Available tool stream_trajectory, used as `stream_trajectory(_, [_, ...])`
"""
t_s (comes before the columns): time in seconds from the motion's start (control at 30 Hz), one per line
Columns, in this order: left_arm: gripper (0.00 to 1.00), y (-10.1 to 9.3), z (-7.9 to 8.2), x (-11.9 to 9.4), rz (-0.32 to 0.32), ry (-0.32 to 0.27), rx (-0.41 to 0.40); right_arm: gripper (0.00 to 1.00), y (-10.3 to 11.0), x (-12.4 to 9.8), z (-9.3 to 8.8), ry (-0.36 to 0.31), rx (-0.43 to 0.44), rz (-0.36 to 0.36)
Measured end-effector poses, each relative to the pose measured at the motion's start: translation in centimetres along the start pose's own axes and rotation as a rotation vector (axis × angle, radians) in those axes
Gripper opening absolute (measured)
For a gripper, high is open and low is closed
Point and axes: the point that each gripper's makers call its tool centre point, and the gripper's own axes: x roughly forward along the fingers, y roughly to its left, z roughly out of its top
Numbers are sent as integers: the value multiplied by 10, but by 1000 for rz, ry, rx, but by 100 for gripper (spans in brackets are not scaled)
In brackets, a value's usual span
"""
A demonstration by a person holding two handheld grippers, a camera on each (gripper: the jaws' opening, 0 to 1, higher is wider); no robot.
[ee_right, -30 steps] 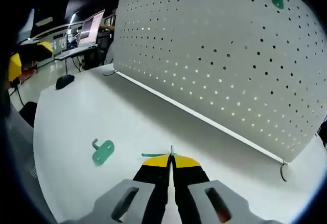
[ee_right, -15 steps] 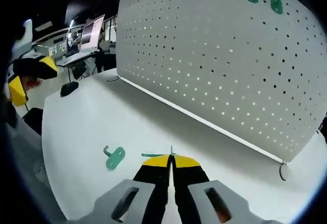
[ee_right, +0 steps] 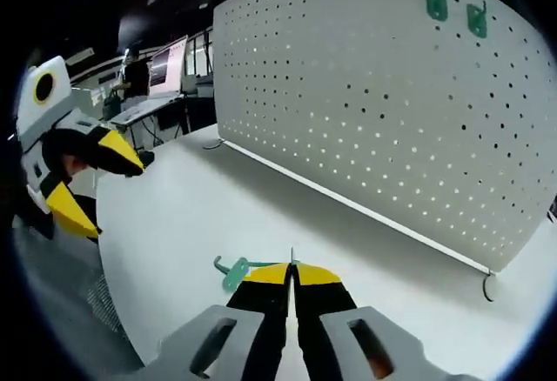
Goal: Insert the hook assembly into the mounting plate slot until the hook locks in place.
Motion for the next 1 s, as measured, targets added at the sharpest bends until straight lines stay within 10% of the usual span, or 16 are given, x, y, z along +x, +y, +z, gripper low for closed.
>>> stream_trajectory(1.0, [20,-4,-1,2,1,16,175,0,67,-36,44,95,282,307])
